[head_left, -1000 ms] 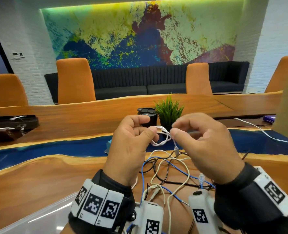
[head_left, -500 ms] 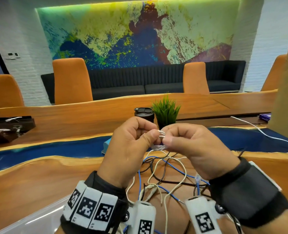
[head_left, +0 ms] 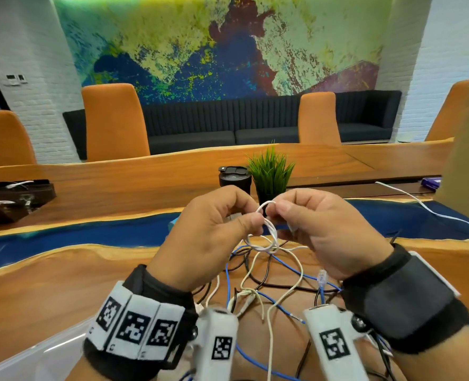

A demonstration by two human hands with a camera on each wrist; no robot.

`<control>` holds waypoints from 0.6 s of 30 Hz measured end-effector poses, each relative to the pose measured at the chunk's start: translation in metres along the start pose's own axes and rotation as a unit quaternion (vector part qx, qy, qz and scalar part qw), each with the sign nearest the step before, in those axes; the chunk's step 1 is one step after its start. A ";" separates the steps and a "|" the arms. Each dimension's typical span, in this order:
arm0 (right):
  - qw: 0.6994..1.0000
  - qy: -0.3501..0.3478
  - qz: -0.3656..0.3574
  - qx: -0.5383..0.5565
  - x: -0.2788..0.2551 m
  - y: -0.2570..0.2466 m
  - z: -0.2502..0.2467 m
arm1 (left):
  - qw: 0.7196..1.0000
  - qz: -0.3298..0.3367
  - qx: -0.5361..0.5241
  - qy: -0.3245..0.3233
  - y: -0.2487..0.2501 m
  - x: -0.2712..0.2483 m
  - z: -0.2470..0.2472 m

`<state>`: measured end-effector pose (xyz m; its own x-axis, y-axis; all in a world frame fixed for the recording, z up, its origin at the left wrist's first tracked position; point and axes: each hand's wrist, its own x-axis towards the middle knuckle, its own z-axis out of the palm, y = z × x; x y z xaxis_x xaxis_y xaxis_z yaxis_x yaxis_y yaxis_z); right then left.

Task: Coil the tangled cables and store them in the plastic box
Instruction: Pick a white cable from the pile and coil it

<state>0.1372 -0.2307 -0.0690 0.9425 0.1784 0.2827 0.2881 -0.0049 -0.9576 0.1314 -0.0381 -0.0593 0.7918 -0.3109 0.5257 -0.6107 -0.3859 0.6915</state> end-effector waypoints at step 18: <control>0.942 -0.034 0.185 0.277 -0.005 -0.009 0.013 | 0.991 0.046 -0.118 0.029 0.000 -0.001 0.012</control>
<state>0.1276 -0.2189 -0.0626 0.9425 0.3286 -0.0614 -0.2078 0.4318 -0.8777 0.1305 -0.0480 -0.0652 0.7368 -0.2820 0.6145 -0.6654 -0.1415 0.7329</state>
